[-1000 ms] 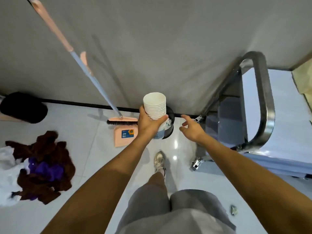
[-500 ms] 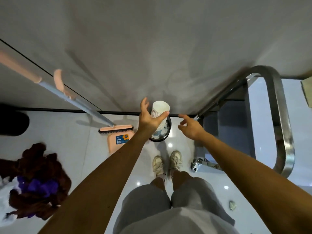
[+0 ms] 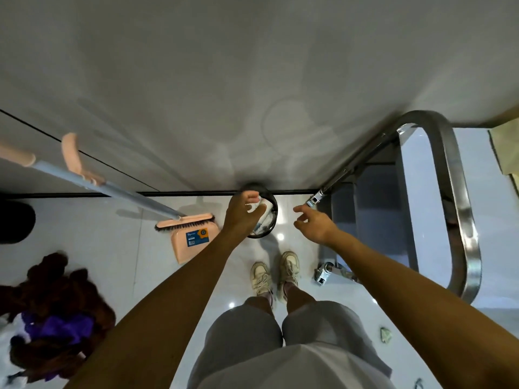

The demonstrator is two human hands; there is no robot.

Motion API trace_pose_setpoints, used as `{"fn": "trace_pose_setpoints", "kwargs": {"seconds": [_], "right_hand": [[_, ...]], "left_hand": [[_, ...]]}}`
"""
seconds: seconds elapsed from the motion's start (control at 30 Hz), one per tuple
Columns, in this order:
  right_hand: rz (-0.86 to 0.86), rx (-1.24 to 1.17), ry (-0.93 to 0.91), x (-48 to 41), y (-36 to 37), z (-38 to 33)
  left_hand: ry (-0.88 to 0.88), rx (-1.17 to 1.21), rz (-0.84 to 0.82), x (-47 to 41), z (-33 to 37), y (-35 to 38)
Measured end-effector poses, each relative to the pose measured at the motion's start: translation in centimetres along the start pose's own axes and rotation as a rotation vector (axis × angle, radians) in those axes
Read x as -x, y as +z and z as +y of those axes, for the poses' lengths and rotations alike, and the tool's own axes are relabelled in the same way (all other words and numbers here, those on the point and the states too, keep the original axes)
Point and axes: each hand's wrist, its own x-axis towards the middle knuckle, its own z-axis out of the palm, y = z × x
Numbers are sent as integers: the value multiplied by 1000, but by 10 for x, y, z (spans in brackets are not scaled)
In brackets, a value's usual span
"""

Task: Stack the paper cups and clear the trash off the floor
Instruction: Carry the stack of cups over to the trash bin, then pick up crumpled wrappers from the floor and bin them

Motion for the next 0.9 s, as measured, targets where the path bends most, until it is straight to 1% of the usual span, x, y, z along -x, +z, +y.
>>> {"fn": "trace_pose_setpoints", "kwargs": {"seconds": [0.03, 0.1, 0.17, 0.3, 0.37, 0.47, 0.53, 0.63, 0.77, 0.9], "right_hand": [[-2, -1, 9, 1, -1, 1], [14, -11, 18, 0, -4, 0], [59, -57, 36, 2, -6, -1], [157, -173, 100, 18, 4, -4], [237, -255, 142, 30, 15, -5], [351, -445, 246, 56, 49, -2], [388, -557, 309, 75, 76, 3], [516, -762, 406, 109, 116, 11], [663, -930, 530, 155, 165, 33], [788, -1092, 655, 212, 214, 60]], "left_hand": [[7, -24, -48, -4, 2, -1], [34, -29, -94, -15, 6, -4], [56, -26, -134, -24, 12, -6], [144, -131, -293, -32, 20, -8], [195, -222, -389, -34, 22, -9], [308, -375, -549, -32, 16, -6], [362, -428, -645, -17, 16, 0], [435, -525, -818, 12, 20, 19], [608, -702, -994, 60, 21, 63], [722, -840, -1172, 132, -3, 107]]}}
